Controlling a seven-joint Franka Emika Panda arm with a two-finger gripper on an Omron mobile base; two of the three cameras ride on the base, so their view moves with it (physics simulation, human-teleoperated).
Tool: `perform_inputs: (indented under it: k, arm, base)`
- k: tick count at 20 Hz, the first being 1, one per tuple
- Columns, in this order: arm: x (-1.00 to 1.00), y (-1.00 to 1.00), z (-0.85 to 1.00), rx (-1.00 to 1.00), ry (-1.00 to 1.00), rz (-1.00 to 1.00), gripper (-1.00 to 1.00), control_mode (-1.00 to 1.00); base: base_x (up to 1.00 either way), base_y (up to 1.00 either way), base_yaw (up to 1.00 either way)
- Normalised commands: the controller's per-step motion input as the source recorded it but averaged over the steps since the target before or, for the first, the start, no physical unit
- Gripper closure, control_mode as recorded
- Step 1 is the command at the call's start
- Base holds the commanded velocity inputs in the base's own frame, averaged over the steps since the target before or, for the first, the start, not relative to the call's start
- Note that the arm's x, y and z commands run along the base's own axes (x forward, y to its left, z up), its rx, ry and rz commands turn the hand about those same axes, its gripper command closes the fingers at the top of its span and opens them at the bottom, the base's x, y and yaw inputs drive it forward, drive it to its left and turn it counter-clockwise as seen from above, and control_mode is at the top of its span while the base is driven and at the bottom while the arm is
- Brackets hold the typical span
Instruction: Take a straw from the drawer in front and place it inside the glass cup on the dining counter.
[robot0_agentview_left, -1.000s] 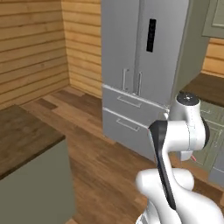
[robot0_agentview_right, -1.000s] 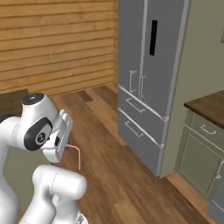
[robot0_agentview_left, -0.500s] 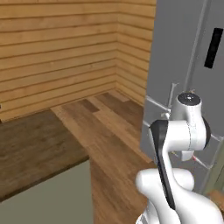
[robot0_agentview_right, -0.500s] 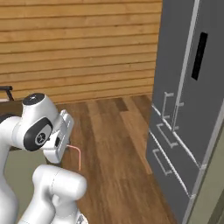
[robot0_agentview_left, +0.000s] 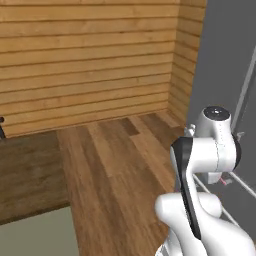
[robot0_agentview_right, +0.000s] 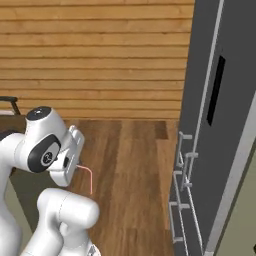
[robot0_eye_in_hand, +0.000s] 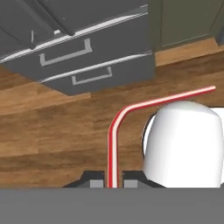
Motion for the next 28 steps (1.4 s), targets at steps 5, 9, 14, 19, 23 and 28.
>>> perform_inputs:
  k: [5,9,14,19,23,28]
  arm:
    - [0.00,0.00,0.00,0.00,0.00,0.00,1.00,1.00]
    - [0.00,0.00,0.00,0.00,0.00,0.00,1.00,1.00]
    - [0.00,0.00,0.00,0.00,0.00,0.00,1.00,1.00]
    - [0.00,0.00,0.00,0.00,0.00,0.00,1.00,1.00]
    - [0.00,0.00,0.00,0.00,0.00,0.00,1.00,1.00]
    - [0.00,0.00,0.00,0.00,0.00,0.00,1.00,1.00]
  base:
    - [0.98,-0.39,0.46]
    - [1.00,-0.39,0.50]
    - [1.00,-0.52,0.57]
    - [1.00,-0.61,0.58]
    - [0.95,-0.80,0.51]
    - [0.85,-0.83,0.50]
